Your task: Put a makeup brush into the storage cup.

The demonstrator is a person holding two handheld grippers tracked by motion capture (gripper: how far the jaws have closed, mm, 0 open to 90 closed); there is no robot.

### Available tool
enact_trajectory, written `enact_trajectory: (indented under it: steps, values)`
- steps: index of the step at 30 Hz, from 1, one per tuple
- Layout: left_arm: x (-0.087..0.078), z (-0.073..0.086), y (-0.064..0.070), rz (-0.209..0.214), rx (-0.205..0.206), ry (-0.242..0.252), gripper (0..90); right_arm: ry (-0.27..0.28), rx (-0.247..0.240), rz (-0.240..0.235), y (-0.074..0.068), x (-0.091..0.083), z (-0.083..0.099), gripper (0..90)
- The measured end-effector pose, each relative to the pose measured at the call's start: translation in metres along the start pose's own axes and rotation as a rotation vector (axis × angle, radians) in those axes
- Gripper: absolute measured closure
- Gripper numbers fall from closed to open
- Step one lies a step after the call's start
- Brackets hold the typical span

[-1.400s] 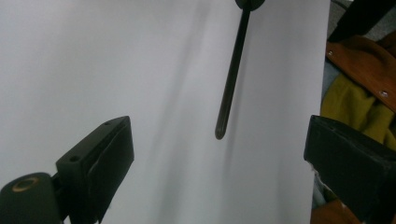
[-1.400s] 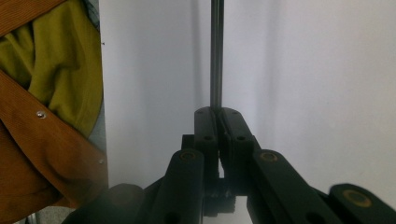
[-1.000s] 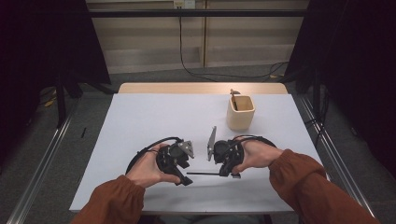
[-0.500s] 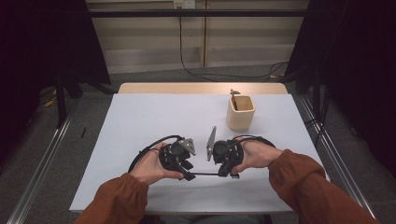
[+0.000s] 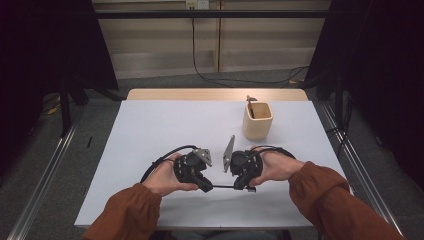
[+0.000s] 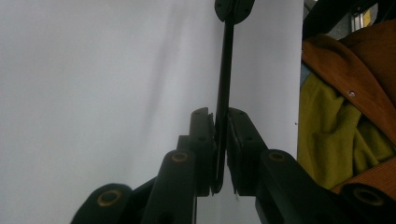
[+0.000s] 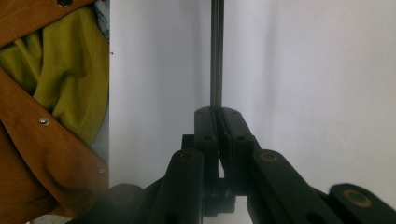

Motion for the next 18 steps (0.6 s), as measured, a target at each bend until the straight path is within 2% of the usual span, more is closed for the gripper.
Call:
enact_trajectory:
  steps: [3, 5, 8, 15, 18]
  values:
    - [0.0011, 0.0012, 0.0015, 0.007, 0.016, -0.012, 83.4, -0.006, 0.005, 0.0, -0.0009, 0.0004, 0.0002, 86.3]
    - [0.0012, 0.0021, 0.0022, 0.016, 0.03, -0.02, 84.5, -0.011, -0.008, 0.001, -0.0004, 0.0017, -0.0002, 86.2]
    - [0.0007, 0.0022, 0.003, 0.017, 0.038, -0.012, 85.4, -0.011, -0.016, 0.014, 0.0013, 0.0023, -0.0004, 85.8]
    - [-0.0024, 0.0018, 0.0003, 0.001, 0.033, 0.007, 85.7, 0.034, -0.027, 0.038, 0.0026, -0.0017, -0.0011, 83.3]
    - [-0.0024, 0.0015, -0.0007, -0.005, 0.025, 0.01, 85.7, 0.051, -0.028, 0.042, 0.0039, -0.0009, -0.0009, 79.1]
Point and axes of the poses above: each handheld gripper's, and its own axes: x roughly forward along the jaws, z roughly out of its underside, y roughly to its right, the point moved 8 cm from there along x, roughly forward along the jaws, and after that the axes turned 11 degrees about -z, right-handed, at the moved point
